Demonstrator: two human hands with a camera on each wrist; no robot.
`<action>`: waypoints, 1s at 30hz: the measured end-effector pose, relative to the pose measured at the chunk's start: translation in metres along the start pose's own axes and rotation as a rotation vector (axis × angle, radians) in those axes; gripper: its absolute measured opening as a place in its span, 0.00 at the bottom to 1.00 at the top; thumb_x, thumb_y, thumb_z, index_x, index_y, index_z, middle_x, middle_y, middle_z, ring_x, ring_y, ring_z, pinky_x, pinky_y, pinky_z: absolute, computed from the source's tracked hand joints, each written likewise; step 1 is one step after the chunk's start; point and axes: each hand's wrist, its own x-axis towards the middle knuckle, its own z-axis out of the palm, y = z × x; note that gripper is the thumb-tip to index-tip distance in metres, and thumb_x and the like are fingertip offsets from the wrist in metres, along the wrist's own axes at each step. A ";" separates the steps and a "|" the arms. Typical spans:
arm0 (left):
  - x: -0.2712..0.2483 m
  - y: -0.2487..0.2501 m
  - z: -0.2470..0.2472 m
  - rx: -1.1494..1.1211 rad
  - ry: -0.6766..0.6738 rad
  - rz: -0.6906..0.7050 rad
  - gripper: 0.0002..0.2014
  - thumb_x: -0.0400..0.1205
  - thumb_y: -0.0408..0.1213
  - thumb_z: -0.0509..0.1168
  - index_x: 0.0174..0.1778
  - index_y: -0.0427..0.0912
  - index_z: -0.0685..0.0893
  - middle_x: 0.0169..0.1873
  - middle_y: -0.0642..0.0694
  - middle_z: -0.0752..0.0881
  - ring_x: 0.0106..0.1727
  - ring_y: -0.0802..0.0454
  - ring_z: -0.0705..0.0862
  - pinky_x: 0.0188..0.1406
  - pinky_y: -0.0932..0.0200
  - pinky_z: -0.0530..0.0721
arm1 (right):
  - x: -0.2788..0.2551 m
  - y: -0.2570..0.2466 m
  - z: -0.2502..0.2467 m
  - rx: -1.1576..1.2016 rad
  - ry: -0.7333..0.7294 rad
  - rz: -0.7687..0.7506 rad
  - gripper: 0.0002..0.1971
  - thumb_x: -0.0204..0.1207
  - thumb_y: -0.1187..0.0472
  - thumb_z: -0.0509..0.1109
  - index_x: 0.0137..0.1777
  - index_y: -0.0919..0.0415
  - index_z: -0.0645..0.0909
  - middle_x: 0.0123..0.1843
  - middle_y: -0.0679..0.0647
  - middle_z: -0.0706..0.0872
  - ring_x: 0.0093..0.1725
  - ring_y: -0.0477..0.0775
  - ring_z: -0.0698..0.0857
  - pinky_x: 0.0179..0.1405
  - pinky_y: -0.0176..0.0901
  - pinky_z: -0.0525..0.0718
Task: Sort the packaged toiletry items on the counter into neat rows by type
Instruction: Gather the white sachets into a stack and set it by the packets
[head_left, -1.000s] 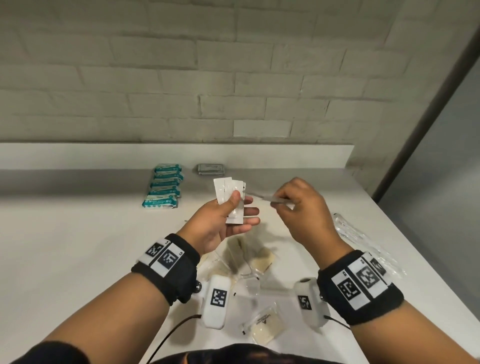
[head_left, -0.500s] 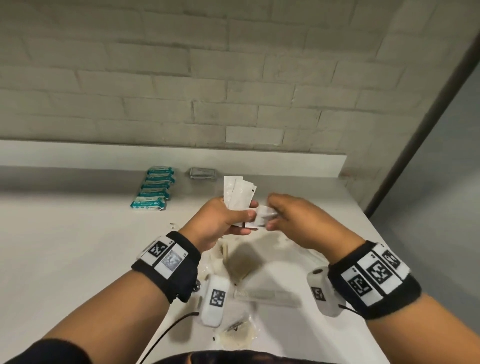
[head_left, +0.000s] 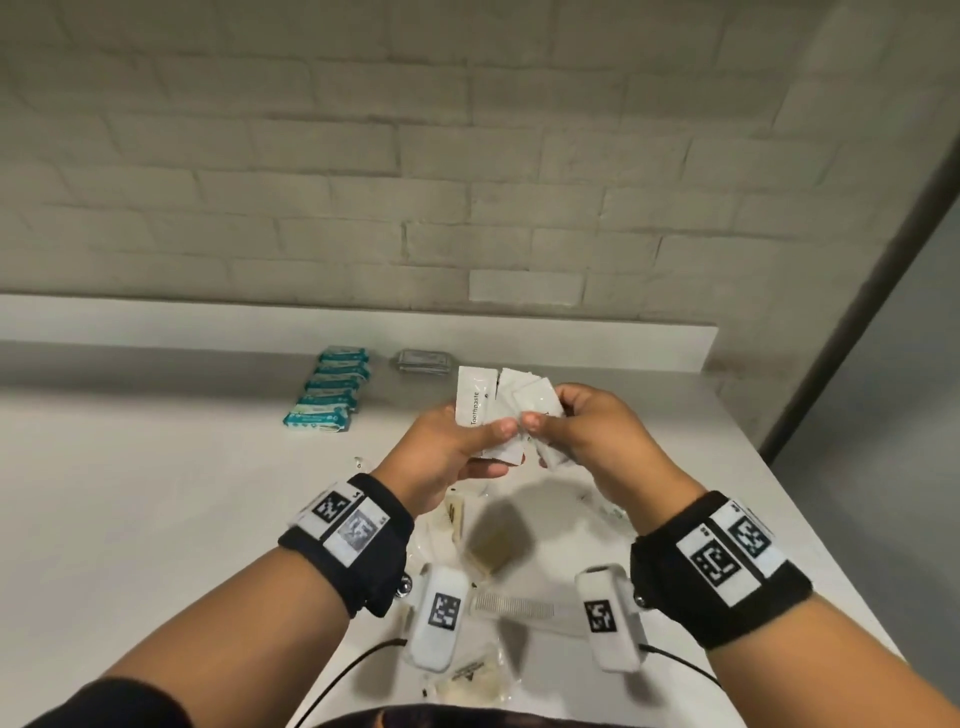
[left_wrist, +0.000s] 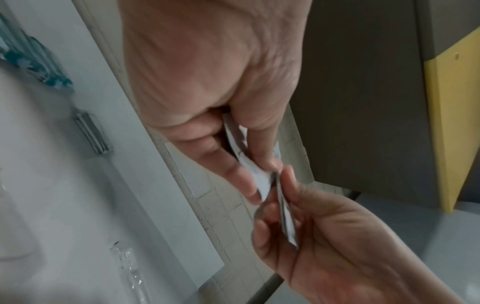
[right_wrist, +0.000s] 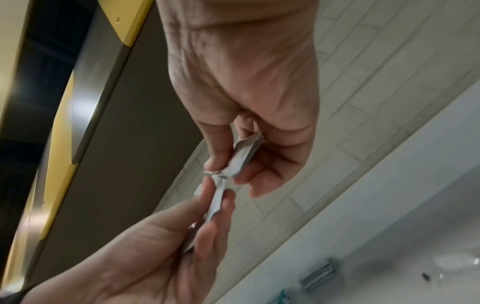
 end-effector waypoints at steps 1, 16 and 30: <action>0.000 0.000 0.001 0.010 0.012 0.013 0.12 0.79 0.34 0.70 0.58 0.41 0.84 0.43 0.46 0.91 0.41 0.52 0.90 0.31 0.63 0.86 | 0.000 0.002 0.004 0.031 -0.013 -0.003 0.04 0.75 0.70 0.72 0.49 0.65 0.85 0.41 0.61 0.89 0.36 0.55 0.86 0.37 0.44 0.82; -0.006 -0.002 0.012 -0.065 -0.090 -0.104 0.07 0.85 0.43 0.59 0.48 0.44 0.78 0.25 0.49 0.81 0.20 0.58 0.75 0.17 0.69 0.71 | 0.000 0.009 0.009 0.406 -0.136 -0.099 0.16 0.65 0.67 0.72 0.54 0.65 0.78 0.38 0.61 0.87 0.31 0.57 0.83 0.35 0.46 0.84; -0.007 0.006 0.003 0.168 -0.097 -0.035 0.13 0.83 0.37 0.65 0.63 0.39 0.80 0.48 0.43 0.90 0.42 0.48 0.91 0.33 0.62 0.86 | 0.021 0.003 -0.007 -0.088 0.067 -0.091 0.07 0.75 0.67 0.74 0.52 0.61 0.83 0.41 0.55 0.88 0.37 0.51 0.85 0.36 0.44 0.82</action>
